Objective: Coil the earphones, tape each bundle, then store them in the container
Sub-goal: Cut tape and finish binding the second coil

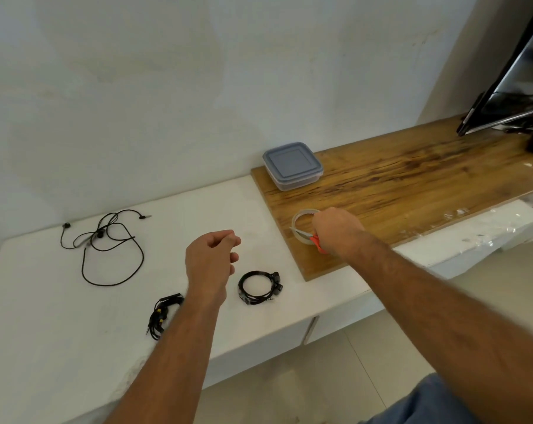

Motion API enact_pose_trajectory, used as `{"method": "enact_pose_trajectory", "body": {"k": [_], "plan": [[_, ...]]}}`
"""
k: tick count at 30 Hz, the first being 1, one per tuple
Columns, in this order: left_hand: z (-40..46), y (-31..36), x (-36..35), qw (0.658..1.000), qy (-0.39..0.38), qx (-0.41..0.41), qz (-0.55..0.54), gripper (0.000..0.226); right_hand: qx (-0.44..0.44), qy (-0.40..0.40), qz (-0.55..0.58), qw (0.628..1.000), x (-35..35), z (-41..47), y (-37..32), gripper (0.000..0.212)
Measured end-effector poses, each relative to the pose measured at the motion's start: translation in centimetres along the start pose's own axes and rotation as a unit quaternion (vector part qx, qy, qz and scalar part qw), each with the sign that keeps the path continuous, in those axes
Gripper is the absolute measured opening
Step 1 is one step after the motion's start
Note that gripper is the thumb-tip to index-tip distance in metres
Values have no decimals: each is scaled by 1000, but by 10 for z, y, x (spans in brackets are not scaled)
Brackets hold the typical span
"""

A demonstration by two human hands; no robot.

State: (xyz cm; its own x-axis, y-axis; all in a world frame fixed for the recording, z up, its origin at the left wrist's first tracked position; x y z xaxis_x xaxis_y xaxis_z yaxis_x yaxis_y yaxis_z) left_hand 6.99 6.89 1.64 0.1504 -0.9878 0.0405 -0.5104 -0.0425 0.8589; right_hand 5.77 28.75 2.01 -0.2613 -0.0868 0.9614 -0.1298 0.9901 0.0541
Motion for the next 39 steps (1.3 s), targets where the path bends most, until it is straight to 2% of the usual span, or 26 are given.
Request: {"method": "enact_pose_trajectory", "body": {"k": [9, 22, 25, 28, 31, 33, 36, 37, 39], "plan": [[-18, -4, 41, 1000, -17, -2, -3, 10, 40, -43, -84, 995, 14, 13, -3, 16], [-27, -20, 75, 1000, -18, 10, -9, 12, 33, -76, -68, 994, 16, 16, -2, 16], [-28, -22, 78, 1000, -16, 10, -7, 12, 21, -50, -60, 997, 21, 13, 2, 11], [-30, -20, 81, 1000, -20, 9, 3, 12, -3, 41, 39, 998, 33, 3, 2, 11], [-36, -16, 82, 999, -32, 0, 27, 12, 30, 133, 253, 958, 37, -17, -24, 14], [-42, -13, 81, 997, -51, -11, 52, 11, 69, 143, 420, 894, 34, -30, -53, 17], [-52, -8, 87, 992, -71, -38, 98, 10, 148, 46, 594, 789, 29, -43, -99, 34], [-55, -5, 91, 990, -71, -48, 108, 10, 167, 17, 617, 769, 27, -44, -110, 38], [-58, -1, 101, 990, -61, -61, 108, 10, 184, 4, 633, 752, 24, -42, -127, 36]]}}
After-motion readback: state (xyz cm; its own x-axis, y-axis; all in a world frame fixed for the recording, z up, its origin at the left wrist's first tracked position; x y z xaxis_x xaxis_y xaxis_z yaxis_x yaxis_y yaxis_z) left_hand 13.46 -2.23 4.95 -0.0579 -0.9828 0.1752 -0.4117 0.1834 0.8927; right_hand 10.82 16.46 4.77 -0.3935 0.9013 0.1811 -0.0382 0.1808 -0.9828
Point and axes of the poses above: each hand's wrist, its own z-axis towards the middle knuckle, its own x-axis out of the back of the hand, y = z × x, the point moved 1 cm from there along z, towards the middle knuckle, and after that the axes turned 13 degrees about x, right-handed, at the moved point
